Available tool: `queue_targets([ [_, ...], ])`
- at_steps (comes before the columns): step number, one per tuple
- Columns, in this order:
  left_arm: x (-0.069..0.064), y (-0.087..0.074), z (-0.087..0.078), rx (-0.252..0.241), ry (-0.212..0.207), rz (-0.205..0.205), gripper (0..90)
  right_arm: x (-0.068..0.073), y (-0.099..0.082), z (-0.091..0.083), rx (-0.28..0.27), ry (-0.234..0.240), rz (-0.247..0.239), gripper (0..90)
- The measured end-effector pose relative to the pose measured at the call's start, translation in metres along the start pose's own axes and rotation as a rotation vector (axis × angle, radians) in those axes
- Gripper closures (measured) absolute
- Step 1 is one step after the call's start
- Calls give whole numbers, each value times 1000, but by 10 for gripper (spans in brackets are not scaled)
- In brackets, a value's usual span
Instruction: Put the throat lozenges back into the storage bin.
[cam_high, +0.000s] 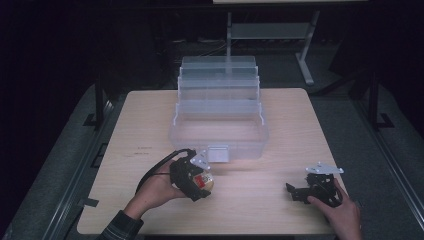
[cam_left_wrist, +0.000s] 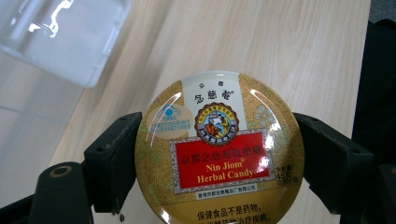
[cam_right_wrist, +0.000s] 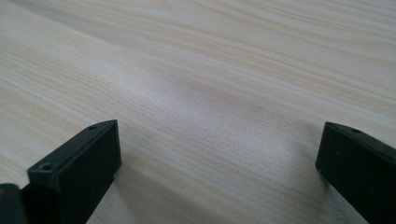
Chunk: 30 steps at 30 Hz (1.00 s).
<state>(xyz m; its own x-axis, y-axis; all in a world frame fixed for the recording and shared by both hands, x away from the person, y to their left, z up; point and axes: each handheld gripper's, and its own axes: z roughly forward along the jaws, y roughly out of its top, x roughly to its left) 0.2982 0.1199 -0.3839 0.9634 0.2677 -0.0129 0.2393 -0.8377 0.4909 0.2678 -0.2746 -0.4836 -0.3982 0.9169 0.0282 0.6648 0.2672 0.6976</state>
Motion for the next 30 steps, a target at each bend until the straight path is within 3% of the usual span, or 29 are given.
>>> queue_targets([
  [30, 22, 22, -24, -16, 29, 7, 196, 0, 0, 0, 0, 2, 0, 0],
])
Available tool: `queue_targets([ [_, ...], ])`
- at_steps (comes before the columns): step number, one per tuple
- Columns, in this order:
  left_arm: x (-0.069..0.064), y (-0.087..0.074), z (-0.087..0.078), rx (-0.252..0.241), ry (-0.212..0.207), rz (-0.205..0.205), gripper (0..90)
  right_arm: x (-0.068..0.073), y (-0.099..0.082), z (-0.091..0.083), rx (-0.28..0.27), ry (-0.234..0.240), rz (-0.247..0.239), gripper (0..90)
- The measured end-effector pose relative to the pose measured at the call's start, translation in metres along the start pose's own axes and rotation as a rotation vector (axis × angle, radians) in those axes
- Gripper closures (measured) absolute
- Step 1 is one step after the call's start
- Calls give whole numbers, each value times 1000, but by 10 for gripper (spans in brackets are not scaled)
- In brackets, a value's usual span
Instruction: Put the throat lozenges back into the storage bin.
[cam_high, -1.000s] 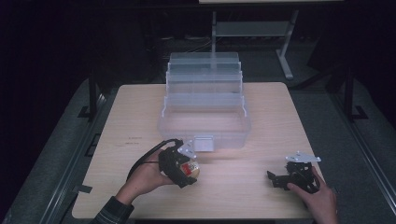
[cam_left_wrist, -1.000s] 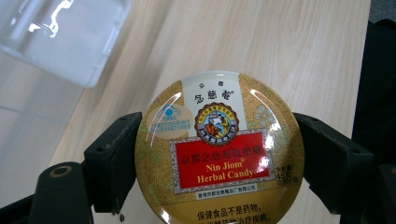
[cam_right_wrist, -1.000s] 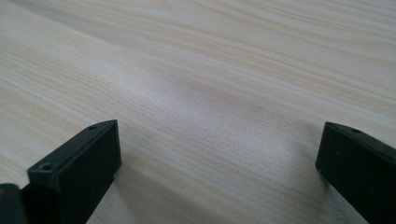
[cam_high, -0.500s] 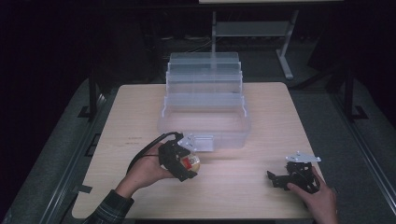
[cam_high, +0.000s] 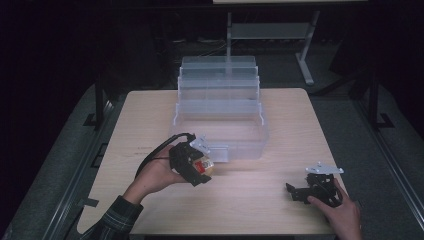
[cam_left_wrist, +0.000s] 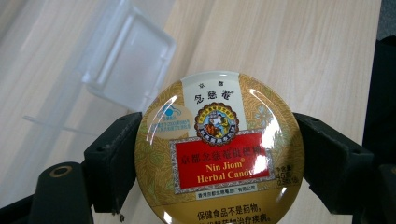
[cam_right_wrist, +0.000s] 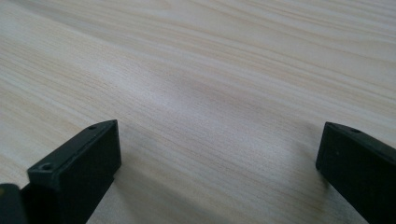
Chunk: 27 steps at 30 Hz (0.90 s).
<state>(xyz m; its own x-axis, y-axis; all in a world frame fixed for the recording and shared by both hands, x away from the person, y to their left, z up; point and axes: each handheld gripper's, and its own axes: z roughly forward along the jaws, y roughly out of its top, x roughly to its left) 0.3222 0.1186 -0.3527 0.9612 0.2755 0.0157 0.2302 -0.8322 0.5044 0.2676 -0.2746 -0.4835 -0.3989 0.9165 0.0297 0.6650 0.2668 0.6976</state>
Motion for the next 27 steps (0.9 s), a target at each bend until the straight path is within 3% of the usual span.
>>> queue_targets([
  [27, 34, 17, -11, -18, 40, -34, 196, 0, 0, 0, 0, -1, -1, 0],
])
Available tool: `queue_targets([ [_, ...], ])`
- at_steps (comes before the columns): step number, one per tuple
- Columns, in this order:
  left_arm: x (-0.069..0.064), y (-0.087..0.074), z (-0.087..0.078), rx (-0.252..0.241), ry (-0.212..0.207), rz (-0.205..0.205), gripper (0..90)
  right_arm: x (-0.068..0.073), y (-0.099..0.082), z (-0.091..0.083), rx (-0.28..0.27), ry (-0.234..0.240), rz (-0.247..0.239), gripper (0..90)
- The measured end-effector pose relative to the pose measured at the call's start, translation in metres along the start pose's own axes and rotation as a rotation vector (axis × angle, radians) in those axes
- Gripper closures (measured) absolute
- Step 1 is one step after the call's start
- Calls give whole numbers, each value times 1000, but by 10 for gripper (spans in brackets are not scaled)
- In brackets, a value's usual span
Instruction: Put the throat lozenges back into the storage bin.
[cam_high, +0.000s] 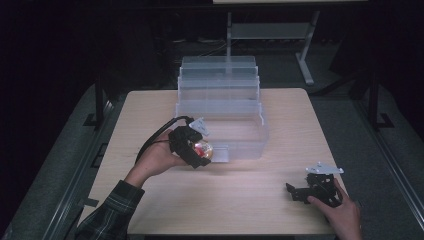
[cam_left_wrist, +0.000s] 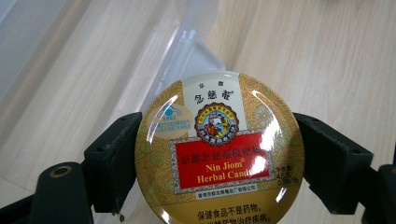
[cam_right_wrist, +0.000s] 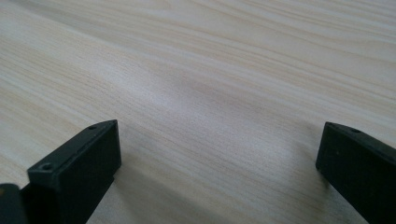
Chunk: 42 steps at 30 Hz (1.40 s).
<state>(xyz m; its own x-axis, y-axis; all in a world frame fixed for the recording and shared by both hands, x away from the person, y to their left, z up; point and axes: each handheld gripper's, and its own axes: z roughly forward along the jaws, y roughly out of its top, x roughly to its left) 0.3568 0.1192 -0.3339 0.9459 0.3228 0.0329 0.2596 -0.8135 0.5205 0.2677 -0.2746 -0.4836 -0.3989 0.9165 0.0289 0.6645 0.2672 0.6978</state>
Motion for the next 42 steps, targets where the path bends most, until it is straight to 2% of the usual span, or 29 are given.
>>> queue_targets([
  [13, 18, 6, -1, -1, 21, -33, 196, 0, 0, 0, 0, 0, 0, 0],
  [17, 26, 7, -3, -4, 39, -43, 196, 0, 0, 0, 0, 0, 0, 0],
  [19, 30, 6, -4, -11, 38, -67, 196, 0, 0, 0, 0, 0, 0, 0],
  [23, 36, 6, -4, -5, 53, -69, 196, 0, 0, 0, 0, -2, 0, 0],
  [31, 47, 5, -4, 1, 83, -99, 196, 0, 0, 0, 0, -1, 0, 0],
  [42, 67, -2, -4, 0, 128, -177, 197, 0, 0, 0, 0, -1, 0, 0],
])
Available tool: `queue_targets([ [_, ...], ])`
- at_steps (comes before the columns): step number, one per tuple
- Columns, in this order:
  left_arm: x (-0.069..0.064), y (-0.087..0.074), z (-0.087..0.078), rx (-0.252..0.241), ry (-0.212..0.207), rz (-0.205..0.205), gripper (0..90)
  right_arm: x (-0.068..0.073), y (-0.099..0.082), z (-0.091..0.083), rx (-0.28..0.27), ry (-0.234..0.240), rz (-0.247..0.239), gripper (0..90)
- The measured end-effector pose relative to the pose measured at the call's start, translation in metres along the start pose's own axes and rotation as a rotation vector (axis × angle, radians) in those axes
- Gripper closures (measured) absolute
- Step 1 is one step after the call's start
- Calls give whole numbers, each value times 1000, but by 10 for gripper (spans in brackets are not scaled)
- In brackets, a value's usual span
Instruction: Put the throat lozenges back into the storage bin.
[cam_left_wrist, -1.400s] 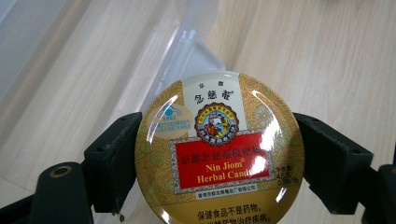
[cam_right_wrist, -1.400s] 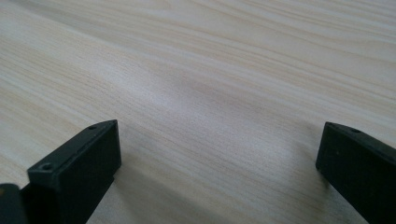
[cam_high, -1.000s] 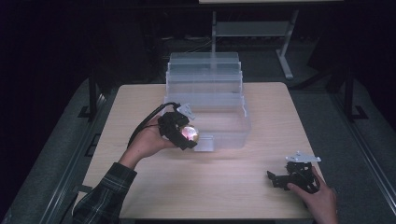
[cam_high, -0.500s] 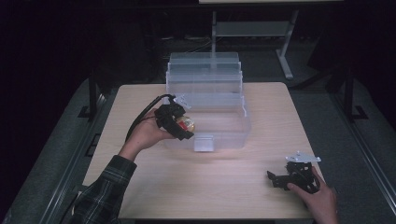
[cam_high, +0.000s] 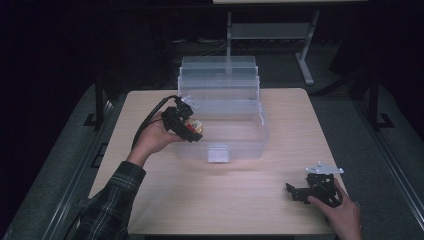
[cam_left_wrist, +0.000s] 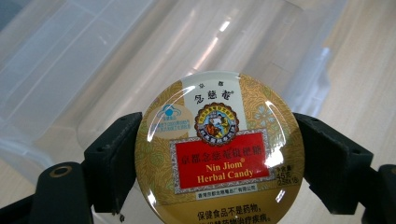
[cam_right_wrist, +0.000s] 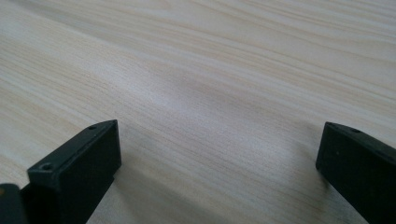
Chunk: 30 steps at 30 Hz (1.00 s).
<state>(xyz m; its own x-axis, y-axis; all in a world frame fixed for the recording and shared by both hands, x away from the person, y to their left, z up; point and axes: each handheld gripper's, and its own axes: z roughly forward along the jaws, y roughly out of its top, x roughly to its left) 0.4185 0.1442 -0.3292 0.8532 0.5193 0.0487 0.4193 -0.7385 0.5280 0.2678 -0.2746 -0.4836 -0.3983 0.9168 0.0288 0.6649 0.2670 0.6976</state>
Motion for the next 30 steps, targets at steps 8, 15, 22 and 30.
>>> queue_targets([
  [8, 12, -4, 3, 4, 19, -51, 196, 0, 0, 0, 0, 0, 0, 0],
  [15, 23, -8, 7, 27, 26, -80, 196, 0, 0, 0, 0, 0, 0, 0],
  [22, 30, -13, 11, 36, 39, -100, 196, 0, 0, 0, 0, 0, 0, 0],
  [30, 33, -16, 14, 55, 34, -89, 195, 0, 0, 0, 0, 0, 0, 0],
])
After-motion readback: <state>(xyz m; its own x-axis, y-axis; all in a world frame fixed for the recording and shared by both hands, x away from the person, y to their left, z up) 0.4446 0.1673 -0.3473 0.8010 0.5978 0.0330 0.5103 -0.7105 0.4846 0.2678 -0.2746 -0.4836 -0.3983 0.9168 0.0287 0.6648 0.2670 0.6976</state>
